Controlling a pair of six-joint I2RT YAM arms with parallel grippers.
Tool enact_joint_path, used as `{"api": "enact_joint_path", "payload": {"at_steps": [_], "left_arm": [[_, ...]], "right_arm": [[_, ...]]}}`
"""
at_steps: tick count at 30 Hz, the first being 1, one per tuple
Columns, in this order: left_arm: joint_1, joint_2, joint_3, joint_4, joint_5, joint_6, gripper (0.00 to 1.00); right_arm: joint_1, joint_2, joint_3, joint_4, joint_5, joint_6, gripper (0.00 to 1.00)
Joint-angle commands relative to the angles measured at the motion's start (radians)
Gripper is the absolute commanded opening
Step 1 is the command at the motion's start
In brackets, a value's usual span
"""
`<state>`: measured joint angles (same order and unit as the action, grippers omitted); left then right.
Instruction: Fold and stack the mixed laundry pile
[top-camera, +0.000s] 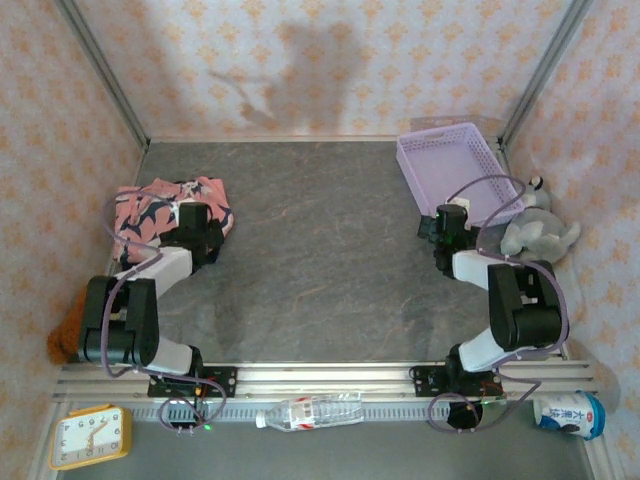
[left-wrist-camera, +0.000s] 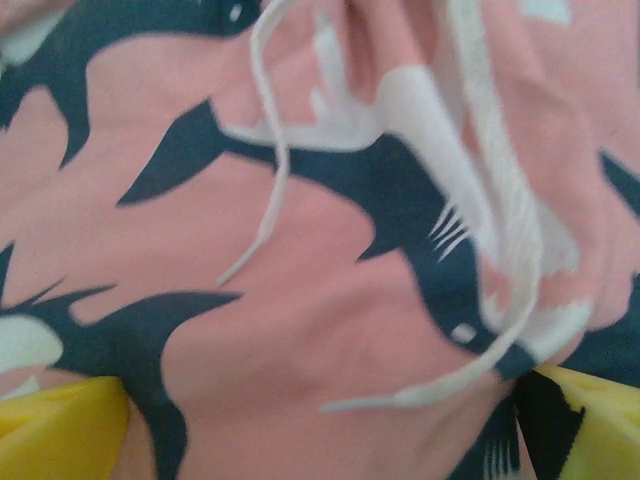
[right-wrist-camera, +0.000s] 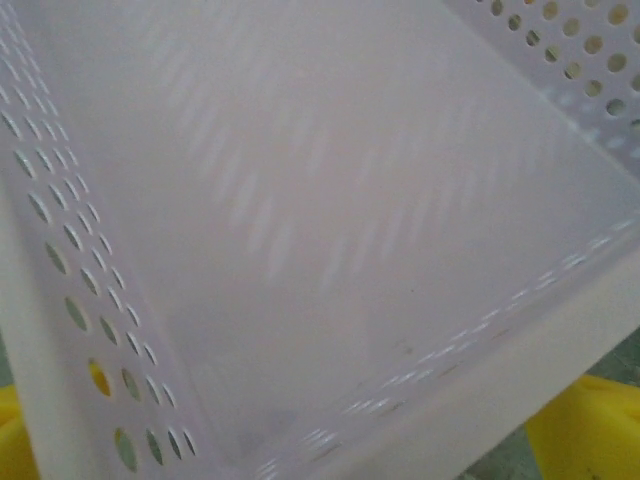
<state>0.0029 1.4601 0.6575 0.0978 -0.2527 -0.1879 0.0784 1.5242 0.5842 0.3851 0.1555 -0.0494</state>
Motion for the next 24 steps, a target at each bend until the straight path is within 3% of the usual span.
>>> {"api": "enact_joint_path", "payload": {"at_steps": [1,4,6,8,10,21,24], "left_arm": [[-0.056,0.038,-0.034,0.285,-0.192,0.057,1.0],[-0.115,0.028,-0.106,0.417,-0.263,0.104,1.0],[-0.11,-0.011,-0.174,0.5,-0.244,0.1,1.0],[-0.11,-0.032,-0.218,0.562,-0.235,0.105,1.0],[-0.109,-0.041,-0.239,0.592,-0.227,0.111,1.0],[-0.106,-0.073,-0.366,0.794,-0.136,0.142,1.0],[-0.069,-0.042,-0.338,0.756,-0.037,0.133,1.0]], "right_arm": [[-0.017,-0.023,-0.082,0.227,-0.033,-0.002,1.0],[-0.036,0.03,-0.211,0.534,-0.033,0.014,1.0],[-0.035,-0.012,-0.163,0.374,-0.005,0.035,0.99],[-0.035,0.021,-0.19,0.48,-0.004,0.024,0.99],[-0.035,-0.005,-0.173,0.398,-0.007,0.031,0.99],[-0.036,-0.002,-0.18,0.421,-0.007,0.028,0.99],[-0.035,-0.002,-0.181,0.423,-0.007,0.026,0.99]]}}
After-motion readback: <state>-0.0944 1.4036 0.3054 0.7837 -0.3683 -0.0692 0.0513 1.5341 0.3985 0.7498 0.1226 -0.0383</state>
